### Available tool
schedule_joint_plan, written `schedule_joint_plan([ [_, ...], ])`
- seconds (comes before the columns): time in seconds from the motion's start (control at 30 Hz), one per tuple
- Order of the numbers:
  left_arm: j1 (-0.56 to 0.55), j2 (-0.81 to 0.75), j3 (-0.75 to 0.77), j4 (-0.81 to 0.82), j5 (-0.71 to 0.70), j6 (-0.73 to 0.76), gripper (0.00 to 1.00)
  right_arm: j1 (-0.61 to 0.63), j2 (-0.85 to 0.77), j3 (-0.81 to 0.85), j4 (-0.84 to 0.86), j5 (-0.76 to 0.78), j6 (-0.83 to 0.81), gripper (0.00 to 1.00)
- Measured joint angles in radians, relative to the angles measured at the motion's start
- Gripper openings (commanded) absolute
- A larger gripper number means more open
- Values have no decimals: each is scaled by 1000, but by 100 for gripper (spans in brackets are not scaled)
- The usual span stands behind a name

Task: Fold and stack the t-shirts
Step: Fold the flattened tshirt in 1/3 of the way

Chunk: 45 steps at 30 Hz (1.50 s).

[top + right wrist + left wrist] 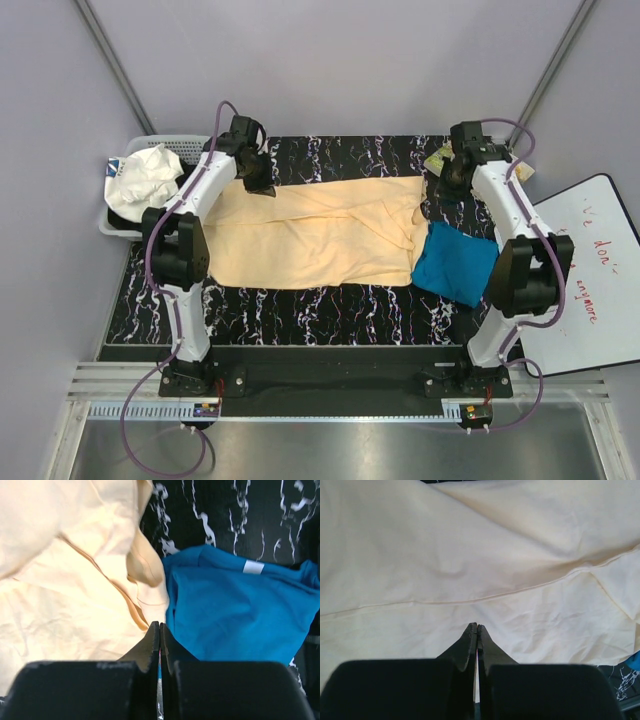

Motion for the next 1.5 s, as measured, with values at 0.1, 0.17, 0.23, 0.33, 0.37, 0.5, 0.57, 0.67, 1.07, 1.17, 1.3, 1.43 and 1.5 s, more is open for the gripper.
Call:
schedule_joint_plan([
  [0.1,0,0,-6,-2,10,11,0,0,-5,-88,-5,-5,7,0],
  [0.17,0,0,-6,0,13,19,0,0,18,-137,-28,-13,14,0],
  [0.23,1,0,-6,0,15,27,0,0,53,-164,-58,-19,18,0],
  [0.33,1,0,-6,-1,20,36,0,0,112,-170,-103,-19,18,0],
  [0.37,1,0,-6,-1,22,37,0,0,135,-170,-116,-15,19,0],
  [0.5,1,0,-6,-1,32,43,0,0,217,-166,-150,9,18,0],
  [0.57,1,0,-6,-3,36,46,0,0,265,-147,-178,34,18,0],
  [0.67,1,0,-1,-12,38,53,0,0,329,-103,-237,76,18,0],
  [1.07,1,19,69,-49,40,67,0,3,305,-270,-375,157,40,0],
  [1.17,1,33,98,-53,42,75,0,3,285,-270,-387,155,50,0],
  [1.3,1,43,113,-68,41,92,0,3,245,-163,-421,149,50,9],
  [1.43,1,45,113,-93,40,110,0,3,214,33,-413,127,40,16],
  [1.5,1,45,113,-105,37,117,0,2,211,131,-397,96,30,16],
])
